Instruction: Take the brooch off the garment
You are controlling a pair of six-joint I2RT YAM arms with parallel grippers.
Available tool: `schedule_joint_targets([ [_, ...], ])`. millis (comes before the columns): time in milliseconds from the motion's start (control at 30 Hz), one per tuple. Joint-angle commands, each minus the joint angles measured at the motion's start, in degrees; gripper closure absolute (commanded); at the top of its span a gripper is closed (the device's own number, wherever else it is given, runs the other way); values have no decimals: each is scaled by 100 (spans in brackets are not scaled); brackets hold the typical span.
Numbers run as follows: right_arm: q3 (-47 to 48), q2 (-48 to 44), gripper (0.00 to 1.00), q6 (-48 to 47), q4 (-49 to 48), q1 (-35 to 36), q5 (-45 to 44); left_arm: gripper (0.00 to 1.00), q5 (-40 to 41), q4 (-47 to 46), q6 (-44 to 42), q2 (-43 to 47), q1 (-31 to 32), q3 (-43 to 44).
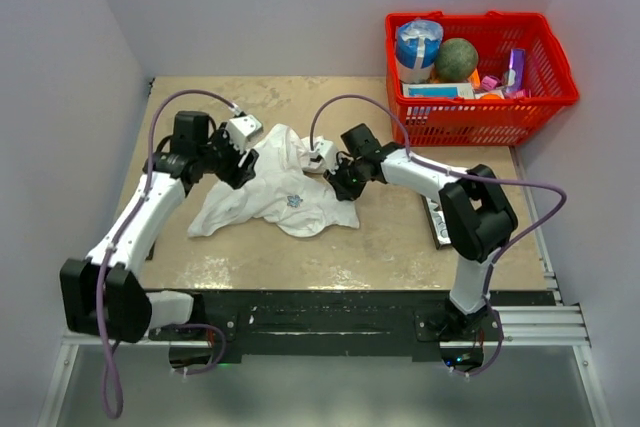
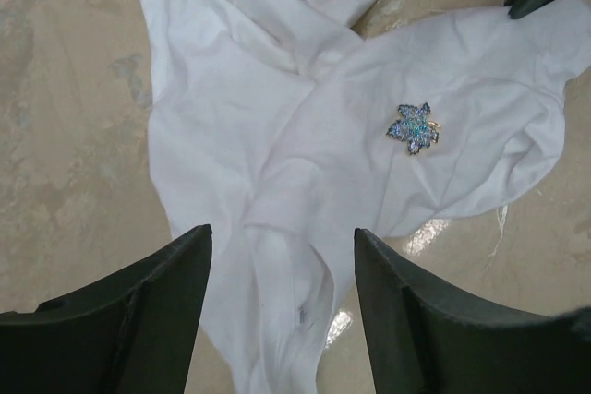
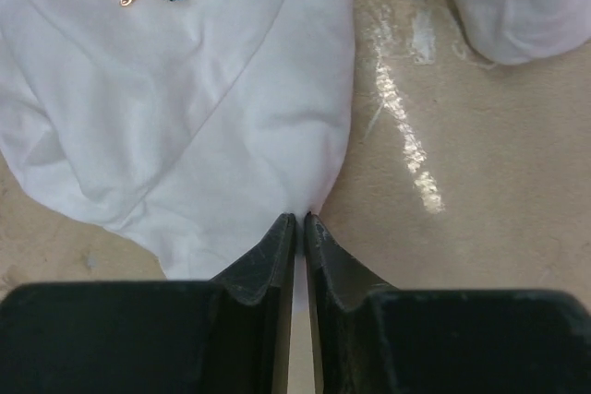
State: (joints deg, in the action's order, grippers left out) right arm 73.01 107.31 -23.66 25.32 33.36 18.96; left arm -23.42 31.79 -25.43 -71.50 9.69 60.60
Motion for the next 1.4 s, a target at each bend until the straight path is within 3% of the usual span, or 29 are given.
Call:
schedule_joint_targets([
  [0, 196, -544, 86, -104, -194, -23, -253, 36, -619, -419, 443, -1142, 15, 127],
  [133, 161, -693, 86, -182, -133, 21, -261, 39, -612, -568, 670, -2050, 15, 452],
  [300, 99, -799, 86, -279, -89, 30, -323, 39, -409, -999, 882, -2323, 15, 734],
  [500, 47, -790, 87, -306, -89, 30, -323, 51, -523, -395, 557, -2578, -55, 989],
  [600, 64, -729, 86, -280, -89, 39, -279, 51, -436, -218, 495, -2605, -134, 1007],
  [700, 108, -633, 72, -279, -10, 30, -95, 49, -304, -103, 399, -2605, -240, 1006],
  [733, 125, -597, 62, -306, 43, 30, -25, 49, -260, -25, 372, -2623, -301, 1033],
  [833, 64, -544, 52, -297, 113, 39, 108, 50, -251, 266, 284, -2719, -415, 1156],
  [1200, -121, -202, 47, -393, 105, 100, 55, 53, -699, 671, 232, -3141, -460, 1297],
  [1300, -121, -79, 49, -420, 105, 100, 11, 63, -795, 740, 223, -3212, -460, 1375],
  [1367, -112, -17, 51, -438, 96, 109, -50, 76, -910, 863, 197, -3247, -460, 1472],
])
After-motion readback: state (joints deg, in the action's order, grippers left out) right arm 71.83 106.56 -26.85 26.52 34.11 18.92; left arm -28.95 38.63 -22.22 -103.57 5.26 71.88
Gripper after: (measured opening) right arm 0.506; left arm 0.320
